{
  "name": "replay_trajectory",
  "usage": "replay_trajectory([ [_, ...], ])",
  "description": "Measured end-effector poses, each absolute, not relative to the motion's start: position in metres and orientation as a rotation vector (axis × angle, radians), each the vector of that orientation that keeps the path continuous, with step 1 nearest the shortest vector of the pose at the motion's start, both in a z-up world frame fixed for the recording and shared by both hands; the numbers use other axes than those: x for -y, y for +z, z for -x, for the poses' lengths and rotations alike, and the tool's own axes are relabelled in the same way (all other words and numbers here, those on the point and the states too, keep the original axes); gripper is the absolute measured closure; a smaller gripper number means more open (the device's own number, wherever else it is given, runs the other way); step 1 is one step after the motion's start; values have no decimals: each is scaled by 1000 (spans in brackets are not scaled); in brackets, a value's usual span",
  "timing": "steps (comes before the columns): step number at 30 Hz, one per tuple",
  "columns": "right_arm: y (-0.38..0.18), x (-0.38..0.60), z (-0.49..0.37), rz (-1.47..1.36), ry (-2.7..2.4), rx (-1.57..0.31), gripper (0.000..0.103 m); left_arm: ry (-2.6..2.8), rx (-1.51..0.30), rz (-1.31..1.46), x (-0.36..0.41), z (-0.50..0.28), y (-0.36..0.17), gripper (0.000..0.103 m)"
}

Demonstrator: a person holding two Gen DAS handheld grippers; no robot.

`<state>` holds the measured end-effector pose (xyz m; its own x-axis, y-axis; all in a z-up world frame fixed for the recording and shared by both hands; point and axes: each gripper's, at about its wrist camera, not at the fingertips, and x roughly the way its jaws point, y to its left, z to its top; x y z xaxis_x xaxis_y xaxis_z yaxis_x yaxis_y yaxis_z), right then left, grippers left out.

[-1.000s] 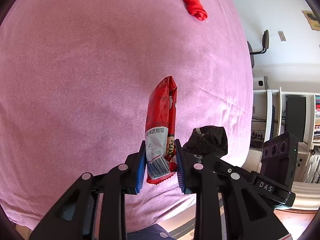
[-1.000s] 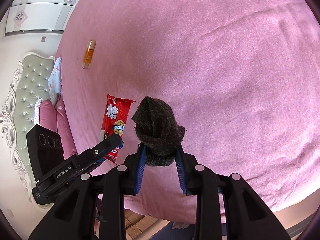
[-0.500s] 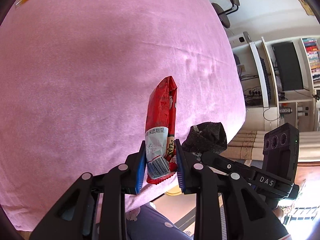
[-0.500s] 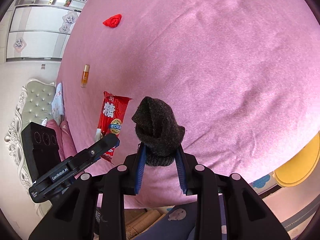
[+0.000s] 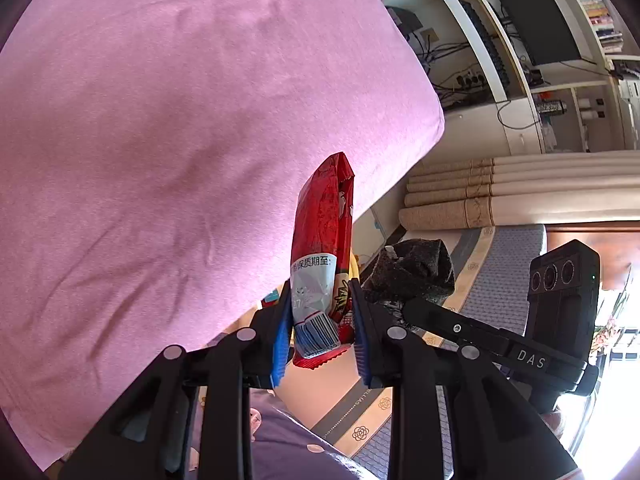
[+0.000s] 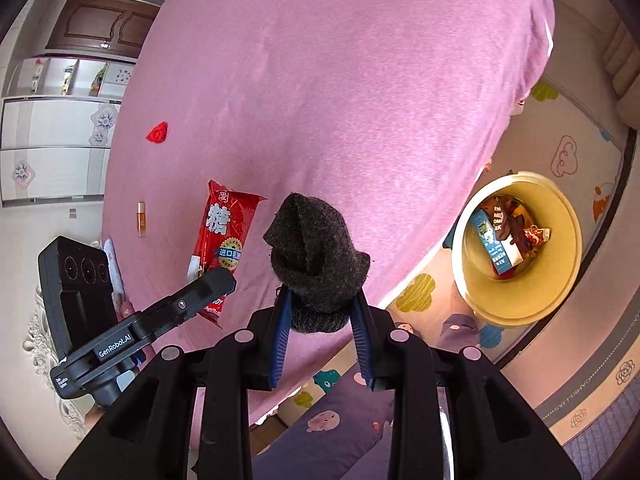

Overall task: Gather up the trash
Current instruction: 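Carry the red wrapper and black sock over to the yellow basin, then open both grippers over the yellow basin to drop wrapper and sock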

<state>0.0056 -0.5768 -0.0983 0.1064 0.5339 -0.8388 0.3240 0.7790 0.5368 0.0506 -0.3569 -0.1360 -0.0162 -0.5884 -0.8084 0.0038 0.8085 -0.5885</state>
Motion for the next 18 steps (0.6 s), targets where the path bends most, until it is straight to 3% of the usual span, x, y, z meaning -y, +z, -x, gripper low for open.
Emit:
replay_trajectory([
  [10,-119,684,51,-847,15,-1478,74,-628,-1643,348,481,-24,-162,76],
  [13,-125,705,60,-860,-22,-1489,70,-657,-1685,314,510,-19,-173,75],
  [16,-134,726,71,-905,-62,-1489,63,-667,-1718,266,531,-15,-182,53],
  [18,-138,736,75,-919,-87,-1492,63,-662,-1734,239,539,-14,-187,49],
])
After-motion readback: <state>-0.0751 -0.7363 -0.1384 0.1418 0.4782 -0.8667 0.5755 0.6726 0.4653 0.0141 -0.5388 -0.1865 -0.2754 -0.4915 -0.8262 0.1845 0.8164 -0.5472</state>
